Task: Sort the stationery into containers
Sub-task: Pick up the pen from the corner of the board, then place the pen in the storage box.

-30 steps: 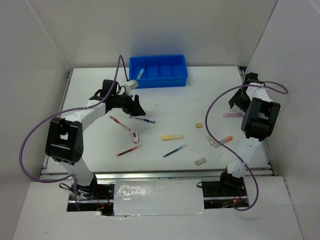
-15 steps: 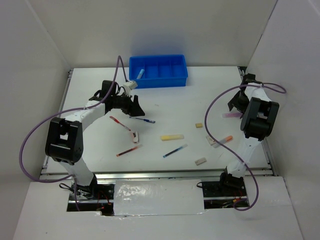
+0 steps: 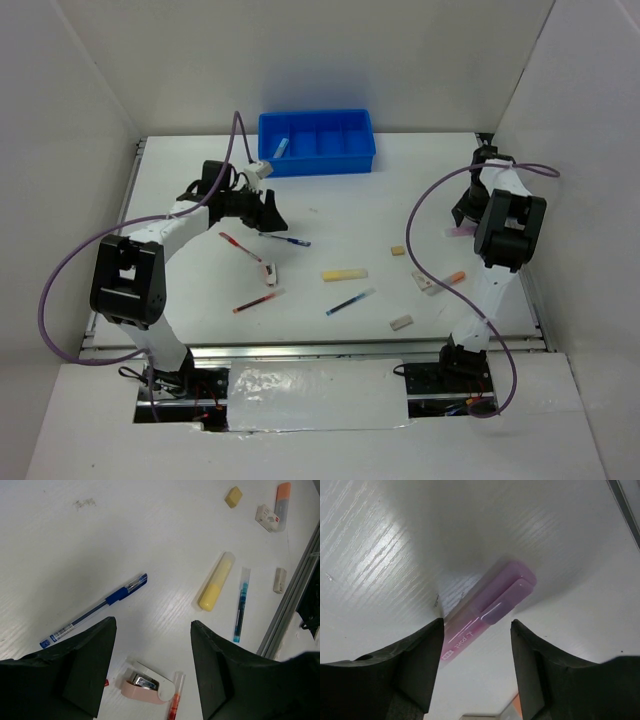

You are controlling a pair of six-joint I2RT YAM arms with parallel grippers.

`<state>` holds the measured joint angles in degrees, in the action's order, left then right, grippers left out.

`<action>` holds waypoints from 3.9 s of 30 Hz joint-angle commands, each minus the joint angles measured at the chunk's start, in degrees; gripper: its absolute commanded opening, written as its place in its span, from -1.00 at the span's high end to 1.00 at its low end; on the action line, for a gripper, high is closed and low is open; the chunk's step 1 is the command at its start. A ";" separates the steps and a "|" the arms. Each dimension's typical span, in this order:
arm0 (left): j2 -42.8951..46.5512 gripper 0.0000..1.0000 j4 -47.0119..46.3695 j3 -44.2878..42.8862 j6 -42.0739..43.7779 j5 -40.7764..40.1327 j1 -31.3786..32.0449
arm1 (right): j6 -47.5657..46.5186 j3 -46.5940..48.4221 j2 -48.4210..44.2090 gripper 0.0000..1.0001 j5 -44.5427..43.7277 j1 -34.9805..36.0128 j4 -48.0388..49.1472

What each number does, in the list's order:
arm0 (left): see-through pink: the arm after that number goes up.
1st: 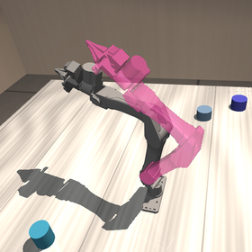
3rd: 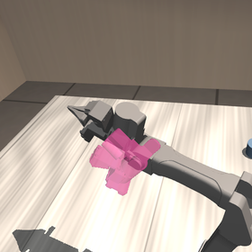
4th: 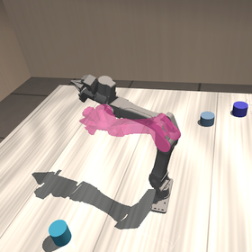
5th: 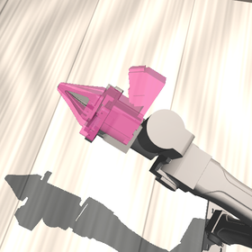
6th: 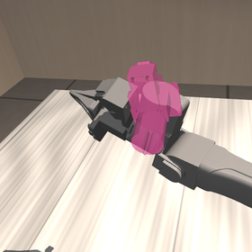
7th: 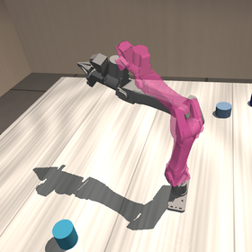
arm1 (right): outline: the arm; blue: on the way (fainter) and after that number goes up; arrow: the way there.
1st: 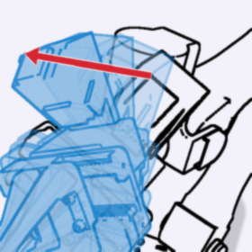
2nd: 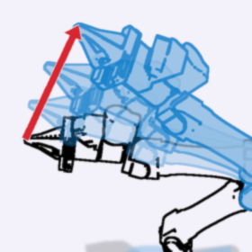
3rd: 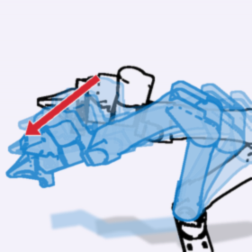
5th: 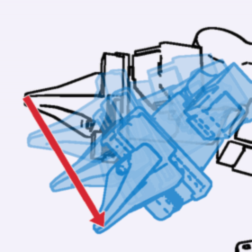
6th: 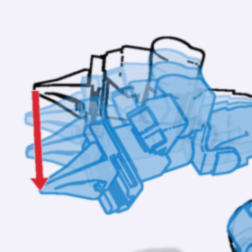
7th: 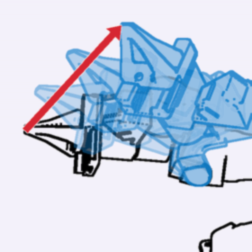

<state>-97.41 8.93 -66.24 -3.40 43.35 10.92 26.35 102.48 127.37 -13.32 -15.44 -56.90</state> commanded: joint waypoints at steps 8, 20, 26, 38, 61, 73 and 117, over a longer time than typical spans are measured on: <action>-1.82 -0.45 -0.40 -2.40 -0.99 1.03 -2.48 | -3.05 2.29 1.56 0.33 -2.42 3.75 -2.16; -0.59 -0.45 -0.49 -2.06 -1.08 1.21 -3.53 | -5.52 -2.97 0.87 0.03 -0.12 7.27 -2.17; 0.81 -0.45 -0.58 -1.53 -2.14 1.38 -3.53 | -7.89 -12.11 -5.81 0.12 1.89 6.92 5.21; 1.78 -0.45 -1.46 -1.26 -4.16 1.38 -3.36 | -10.35 -9.49 -3.80 0.92 3.91 7.18 2.15; 4.33 -0.60 -30.72 10.34 -40.78 4.82 -0.82 | -27.76 -22.15 -27.00 1.00 23.25 29.39 14.28; -2.78 -0.52 -32.49 7.45 -50.21 -7.74 8.67 | -20.73 -19.07 -29.02 1.00 28.96 42.33 13.93; -24.75 0.96 -10.57 -43.44 -14.62 -41.32 3.67 | -20.46 -24.16 -38.25 -0.63 30.55 23.81 10.24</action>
<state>-117.05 1.32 -106.24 -23.31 8.08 14.85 7.60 80.60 92.25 17.63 10.07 -44.97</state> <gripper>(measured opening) 0.270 0.821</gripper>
